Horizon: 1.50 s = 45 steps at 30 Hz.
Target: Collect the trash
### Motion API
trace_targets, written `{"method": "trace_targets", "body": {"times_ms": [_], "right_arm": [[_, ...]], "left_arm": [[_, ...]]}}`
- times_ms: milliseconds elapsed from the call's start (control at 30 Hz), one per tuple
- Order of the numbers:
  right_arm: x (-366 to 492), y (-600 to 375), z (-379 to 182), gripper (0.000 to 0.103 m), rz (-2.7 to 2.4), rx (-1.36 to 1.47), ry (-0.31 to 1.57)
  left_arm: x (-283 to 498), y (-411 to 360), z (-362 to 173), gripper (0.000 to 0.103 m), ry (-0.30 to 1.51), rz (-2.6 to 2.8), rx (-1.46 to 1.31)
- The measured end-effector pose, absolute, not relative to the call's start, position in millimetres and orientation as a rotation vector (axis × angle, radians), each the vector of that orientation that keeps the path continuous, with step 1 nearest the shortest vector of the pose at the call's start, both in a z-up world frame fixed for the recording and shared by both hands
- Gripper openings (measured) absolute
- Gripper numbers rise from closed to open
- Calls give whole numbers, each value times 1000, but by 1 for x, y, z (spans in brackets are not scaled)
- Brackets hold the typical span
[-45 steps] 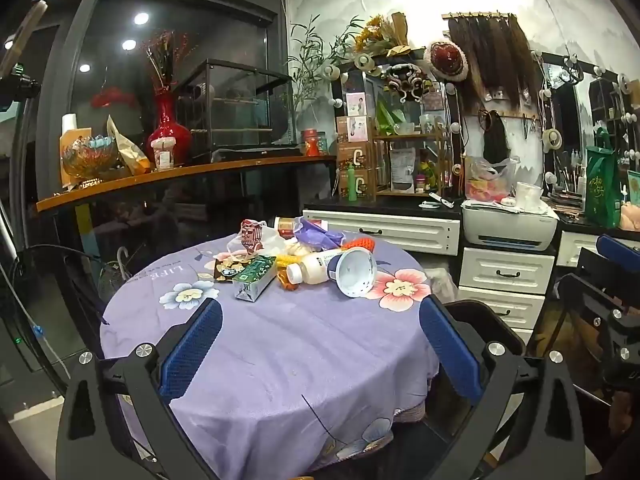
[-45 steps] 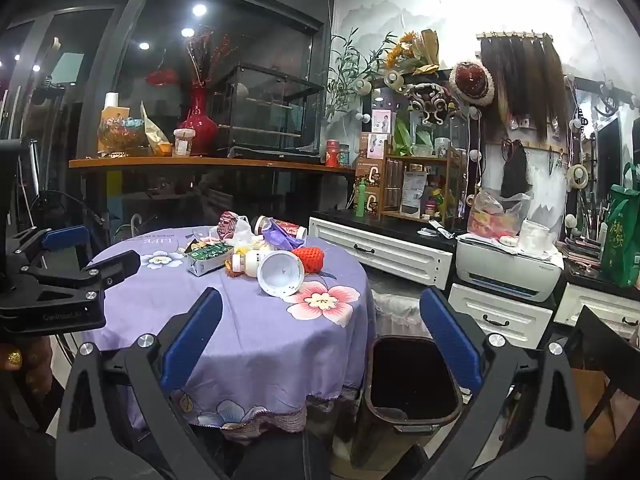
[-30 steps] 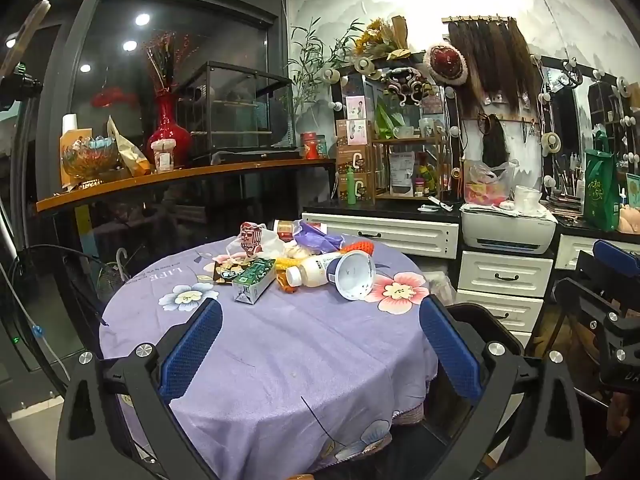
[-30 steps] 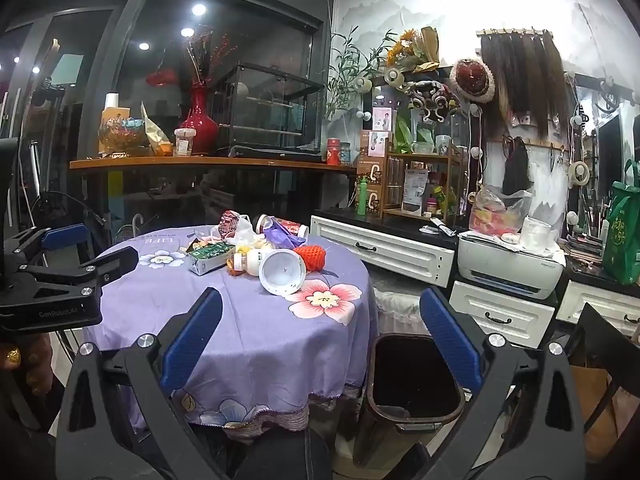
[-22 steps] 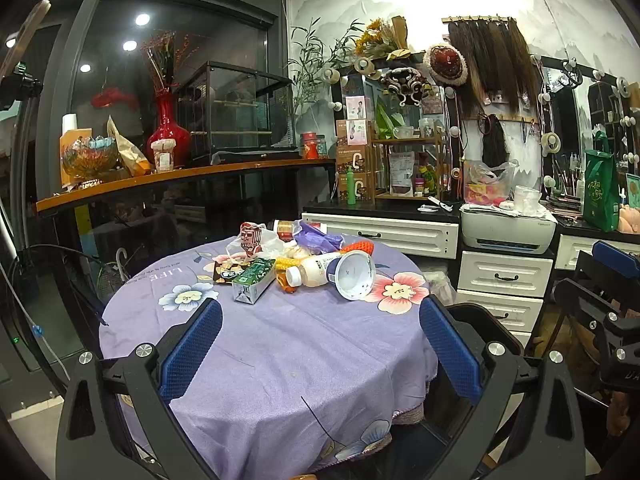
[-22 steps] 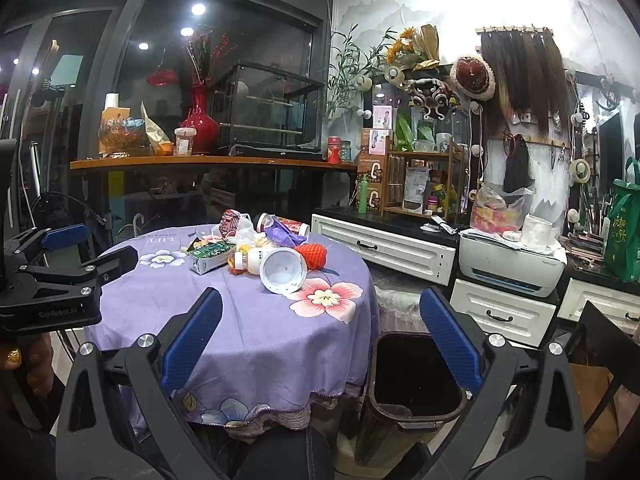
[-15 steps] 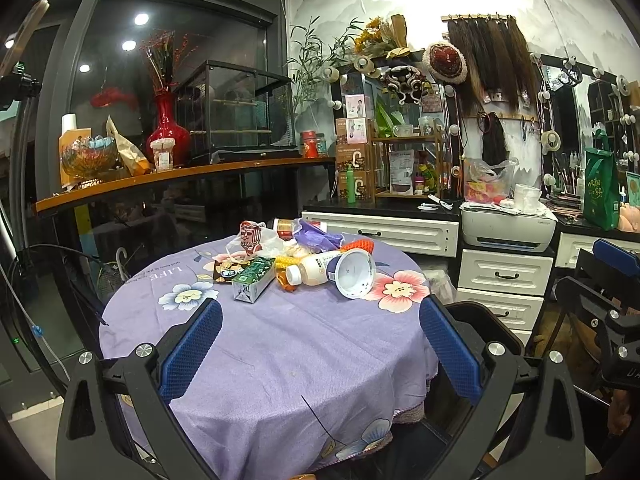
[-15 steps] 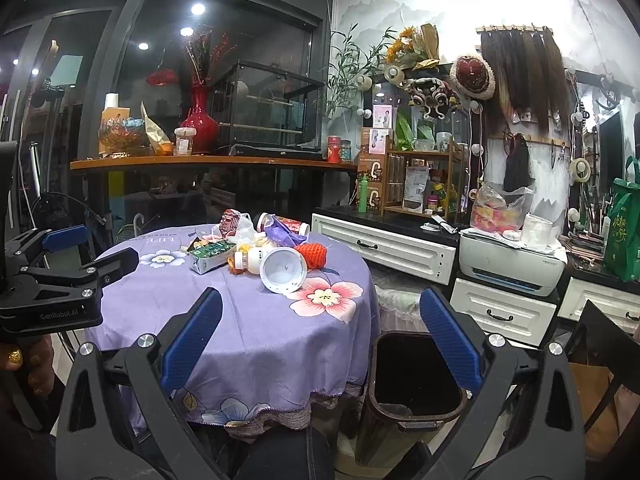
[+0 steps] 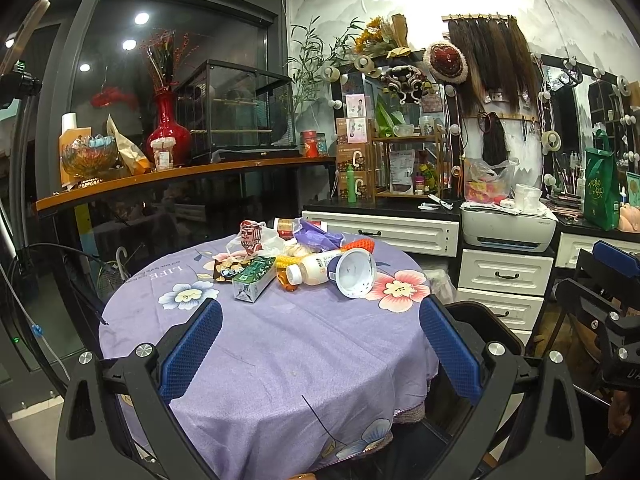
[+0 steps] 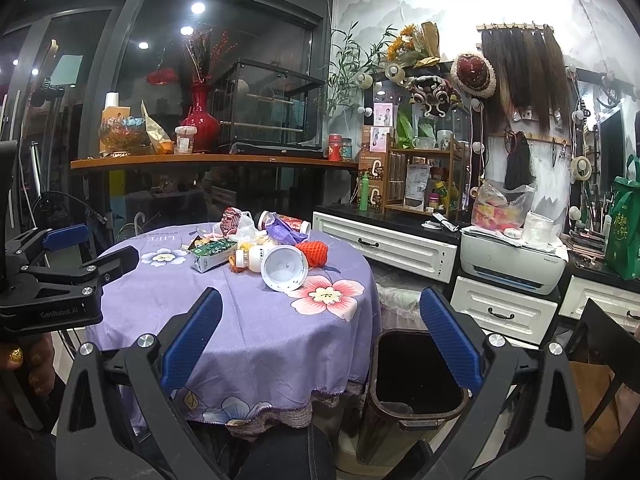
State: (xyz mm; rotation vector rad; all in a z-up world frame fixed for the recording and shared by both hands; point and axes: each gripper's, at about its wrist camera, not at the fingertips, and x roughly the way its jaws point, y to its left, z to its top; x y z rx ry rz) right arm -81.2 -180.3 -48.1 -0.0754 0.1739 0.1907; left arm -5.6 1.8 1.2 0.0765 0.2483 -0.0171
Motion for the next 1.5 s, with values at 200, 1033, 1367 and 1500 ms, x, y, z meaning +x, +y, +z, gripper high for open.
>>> {"method": "trace_targets", "body": {"times_ms": [200,1033,1367,1500], "right_arm": [[-81,-180,-48,98,190,-73,175],[-80,-180,-51,98,191,-72,178],[-80,-180,-53,98,193,-71,183],[-80,-179,-56,98,193,-70,187]], "left_arm": [[-6,2,1,98,251,-18,75],[-4,1,-1,98,253,-19,78],[-4,1,-2,98,255,-19,77],[-4,1,-2,98,255,-19,77]]}}
